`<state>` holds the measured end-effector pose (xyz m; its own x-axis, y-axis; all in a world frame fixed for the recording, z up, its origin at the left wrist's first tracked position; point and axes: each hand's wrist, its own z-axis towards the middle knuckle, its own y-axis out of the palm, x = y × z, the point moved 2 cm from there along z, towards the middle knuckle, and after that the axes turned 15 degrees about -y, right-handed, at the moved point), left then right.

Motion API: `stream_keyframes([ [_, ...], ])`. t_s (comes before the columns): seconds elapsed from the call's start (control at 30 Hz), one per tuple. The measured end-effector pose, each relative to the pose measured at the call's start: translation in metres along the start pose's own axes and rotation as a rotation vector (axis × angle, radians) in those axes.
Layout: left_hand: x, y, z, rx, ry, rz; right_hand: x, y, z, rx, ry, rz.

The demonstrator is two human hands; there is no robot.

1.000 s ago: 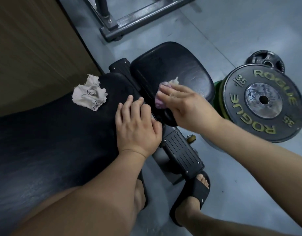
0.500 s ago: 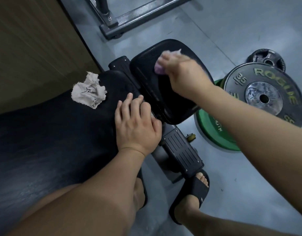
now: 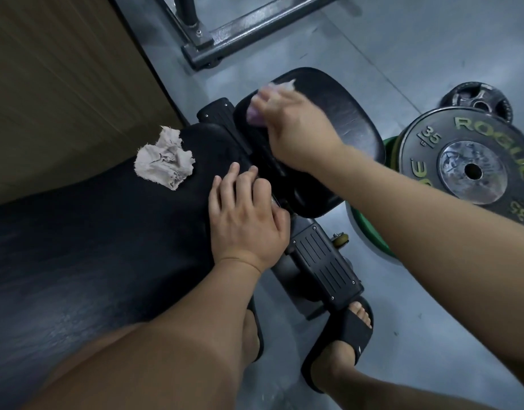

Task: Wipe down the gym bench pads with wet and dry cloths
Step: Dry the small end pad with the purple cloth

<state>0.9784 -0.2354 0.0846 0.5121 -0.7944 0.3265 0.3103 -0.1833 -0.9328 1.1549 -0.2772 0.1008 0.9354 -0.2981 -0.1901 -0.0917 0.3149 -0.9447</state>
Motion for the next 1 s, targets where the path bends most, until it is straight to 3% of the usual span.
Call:
stream_keyframes([
  [0.1, 0.0, 0.0, 0.0, 0.0, 0.001, 0.001, 0.009, -0.001, -0.004, -0.047, -0.133, 0.043],
  [0.2, 0.0, 0.0, 0.0, -0.008, -0.003, -0.003, 0.044, -0.004, 0.011, -0.013, 0.109, -0.032],
  [0.27, 0.0, 0.0, 0.0, -0.004, -0.002, -0.001, 0.034, 0.003, 0.016, 0.024, 0.156, -0.039],
  [0.37, 0.001, 0.0, 0.0, -0.004, -0.002, -0.006, -0.005, 0.007, 0.01, -0.024, -0.115, 0.095],
  [0.43, 0.001, 0.0, 0.0, -0.006, -0.003, 0.0, 0.006, 0.004, 0.012, -0.051, -0.167, 0.102],
  [0.57, 0.0, -0.001, -0.001, -0.02, -0.005, 0.006, 0.042, 0.005, 0.033, -0.045, 0.134, -0.004],
  [0.77, 0.002, -0.003, 0.001, -0.043, -0.016, 0.008, 0.009, -0.001, 0.052, -0.22, -0.061, 0.167],
  [1.0, 0.002, -0.005, 0.002, -0.086, -0.024, 0.022, 0.061, -0.028, 0.083, -0.449, 0.241, 0.287],
])
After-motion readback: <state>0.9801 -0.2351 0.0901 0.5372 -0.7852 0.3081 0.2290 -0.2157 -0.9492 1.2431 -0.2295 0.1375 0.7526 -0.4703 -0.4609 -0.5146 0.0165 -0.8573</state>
